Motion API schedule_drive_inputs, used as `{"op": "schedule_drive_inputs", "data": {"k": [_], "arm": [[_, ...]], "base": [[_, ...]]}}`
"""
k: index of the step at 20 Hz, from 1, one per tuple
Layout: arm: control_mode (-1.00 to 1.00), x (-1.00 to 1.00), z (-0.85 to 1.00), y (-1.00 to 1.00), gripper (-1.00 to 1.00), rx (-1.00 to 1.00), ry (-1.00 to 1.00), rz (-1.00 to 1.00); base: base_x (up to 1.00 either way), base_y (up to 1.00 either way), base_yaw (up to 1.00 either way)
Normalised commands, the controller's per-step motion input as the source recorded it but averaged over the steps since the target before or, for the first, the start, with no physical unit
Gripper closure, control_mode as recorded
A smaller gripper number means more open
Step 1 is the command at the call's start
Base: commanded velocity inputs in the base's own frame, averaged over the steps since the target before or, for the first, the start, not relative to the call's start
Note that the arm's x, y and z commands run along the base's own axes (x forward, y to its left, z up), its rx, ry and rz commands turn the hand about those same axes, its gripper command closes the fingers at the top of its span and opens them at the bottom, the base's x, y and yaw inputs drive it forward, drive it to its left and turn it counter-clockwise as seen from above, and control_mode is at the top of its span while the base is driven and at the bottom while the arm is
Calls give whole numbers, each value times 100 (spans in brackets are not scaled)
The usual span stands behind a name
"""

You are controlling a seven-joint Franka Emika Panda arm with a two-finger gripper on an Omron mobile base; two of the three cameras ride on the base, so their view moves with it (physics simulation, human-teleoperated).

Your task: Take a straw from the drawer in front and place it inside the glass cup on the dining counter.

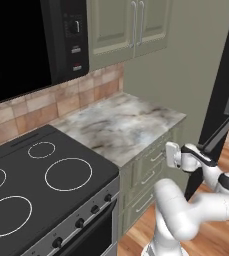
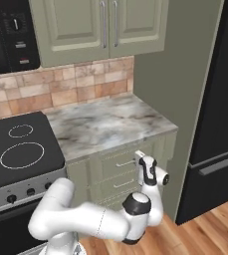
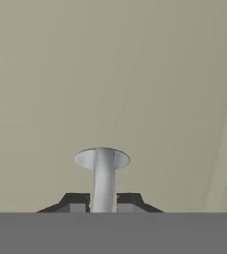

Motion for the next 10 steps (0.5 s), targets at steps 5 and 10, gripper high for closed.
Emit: {"op": "schedule_drive_inputs", "data": {"k": [5, 10], "arm": [[-100, -57, -46, -100, 100, 0, 0, 0], [-100, -57, -40, -100, 100, 0, 0, 0]], "base": [[0, 0, 0], [0, 0, 0]]}}
